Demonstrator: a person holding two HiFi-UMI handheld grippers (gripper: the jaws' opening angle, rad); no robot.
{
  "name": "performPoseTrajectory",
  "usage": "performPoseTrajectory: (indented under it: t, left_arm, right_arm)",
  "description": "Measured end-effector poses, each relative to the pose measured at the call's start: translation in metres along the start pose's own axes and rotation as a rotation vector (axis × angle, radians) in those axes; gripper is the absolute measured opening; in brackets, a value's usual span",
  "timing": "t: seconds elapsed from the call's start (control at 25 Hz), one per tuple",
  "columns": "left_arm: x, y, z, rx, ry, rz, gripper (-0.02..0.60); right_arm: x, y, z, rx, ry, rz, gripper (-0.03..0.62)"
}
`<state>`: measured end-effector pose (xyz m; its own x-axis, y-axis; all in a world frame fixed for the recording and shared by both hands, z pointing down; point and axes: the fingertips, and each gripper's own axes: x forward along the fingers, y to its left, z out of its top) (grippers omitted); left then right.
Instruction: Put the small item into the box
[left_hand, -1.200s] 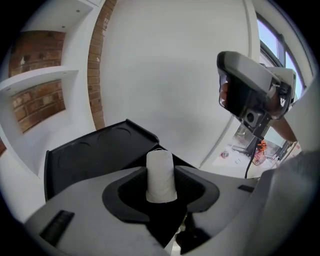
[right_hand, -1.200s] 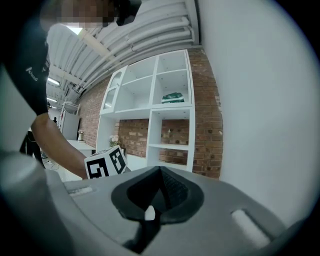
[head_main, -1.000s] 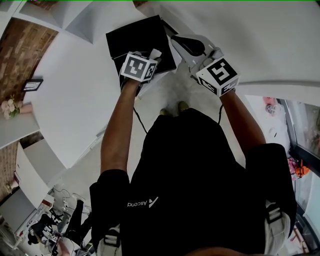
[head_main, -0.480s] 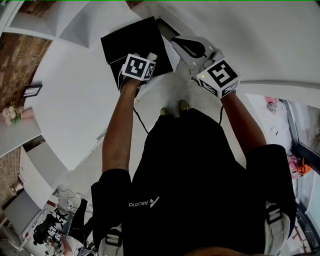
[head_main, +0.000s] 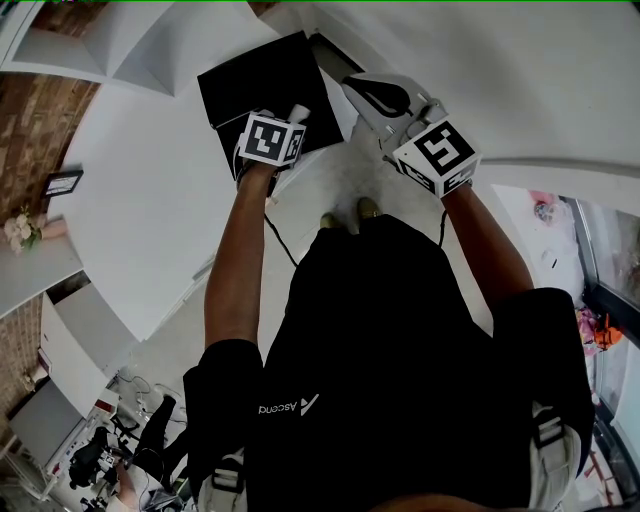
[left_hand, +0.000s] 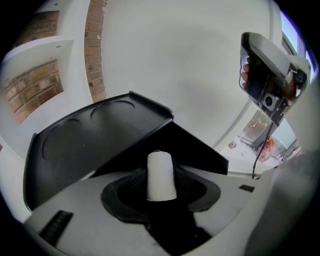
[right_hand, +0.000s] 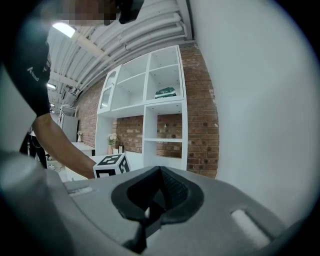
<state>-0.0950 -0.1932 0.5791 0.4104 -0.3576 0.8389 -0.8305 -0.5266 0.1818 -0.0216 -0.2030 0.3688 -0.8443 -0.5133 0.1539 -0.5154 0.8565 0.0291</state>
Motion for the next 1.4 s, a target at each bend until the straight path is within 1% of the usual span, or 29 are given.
performPoseTrajectory:
  t: [0.2,0.4,0.56,0.72,0.96,1.08,1.16,1.4]
  left_arm:
    - [-0.008,0.000,0.005,-0.002,-0.024,0.008,0.196]
    - [-0.015,-0.006,0.008,-0.002,-0.051,0.006,0.196]
    - [-0.022,-0.007,0.010,0.000,-0.065,0.030,0.196]
    - [-0.027,-0.008,0.009,-0.006,-0.080,0.034,0.196]
    - [-0.044,-0.012,0.022,-0.013,-0.159,0.033,0.196]
    - [-0.055,-0.015,0.032,-0.013,-0.221,0.032,0.196]
    - [-0.065,-0.018,0.041,-0.016,-0.282,0.025,0.196]
    - [-0.111,-0.034,0.078,0.001,-0.533,-0.006,0.193]
  right_arm:
    - [-0.001,-0.001,-0.001,0.004,0.000,0.000,0.000]
    - [0.000,-0.002,-0.002,0.012,-0.001,0.004,0.000]
    - [0.002,0.000,-0.003,0.018,-0.004,0.010,0.000]
    - [0.003,0.004,-0.002,0.016,-0.007,0.021,0.000]
    - [0.005,0.008,0.002,0.013,-0.011,0.024,0.000]
    - [0.005,0.010,0.003,0.013,-0.013,0.029,0.000]
    - [0.006,0.012,0.005,0.014,-0.015,0.033,0.000]
    - [0.006,0.017,0.015,0.019,-0.033,0.040,0.000]
